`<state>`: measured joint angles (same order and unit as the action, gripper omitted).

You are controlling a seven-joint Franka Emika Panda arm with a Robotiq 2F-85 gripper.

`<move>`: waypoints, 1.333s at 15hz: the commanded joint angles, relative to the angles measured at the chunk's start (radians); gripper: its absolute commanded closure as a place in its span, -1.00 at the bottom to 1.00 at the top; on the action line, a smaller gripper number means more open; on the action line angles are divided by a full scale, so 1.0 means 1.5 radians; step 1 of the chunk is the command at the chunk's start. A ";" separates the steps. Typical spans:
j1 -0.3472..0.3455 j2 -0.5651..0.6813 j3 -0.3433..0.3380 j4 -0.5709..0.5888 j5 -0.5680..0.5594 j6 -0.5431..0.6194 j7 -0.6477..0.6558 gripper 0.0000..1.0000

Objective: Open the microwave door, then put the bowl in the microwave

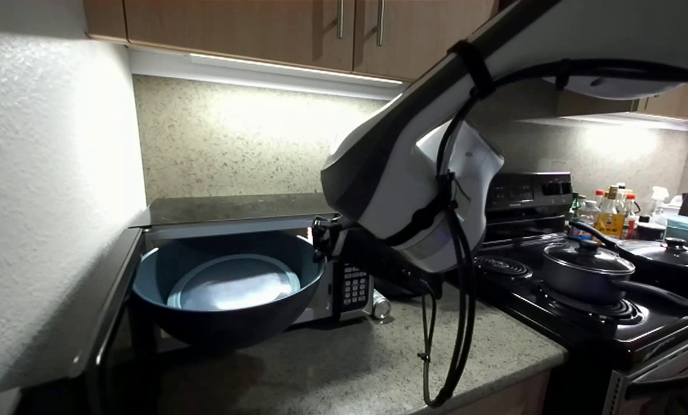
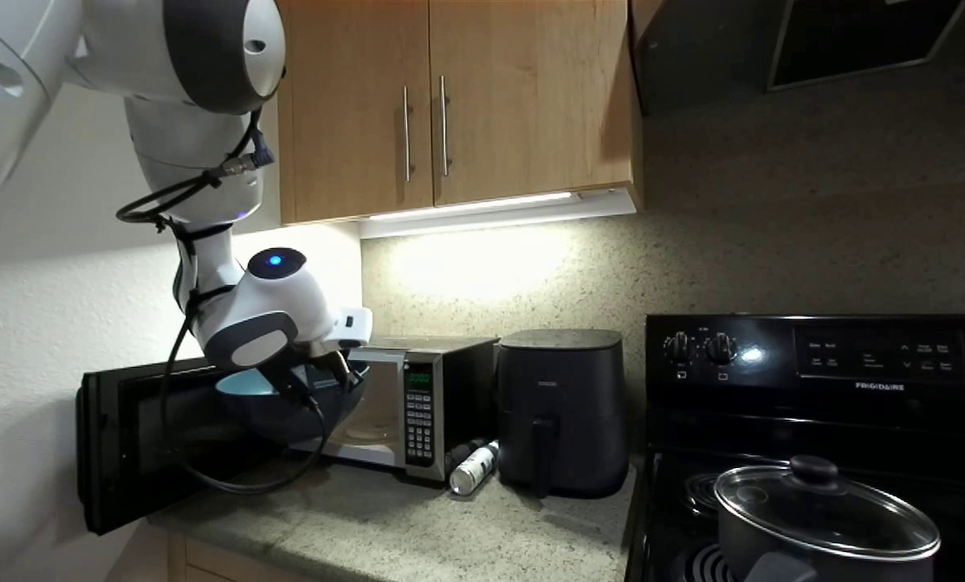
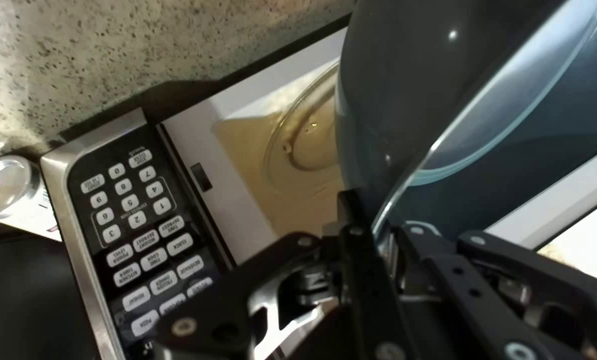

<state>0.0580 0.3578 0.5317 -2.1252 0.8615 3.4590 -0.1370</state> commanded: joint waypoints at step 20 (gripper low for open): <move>0.211 0.035 -0.265 0.051 0.007 -0.005 0.001 0.85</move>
<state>0.3712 0.4067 0.1371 -2.0502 0.8703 3.4505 -0.1333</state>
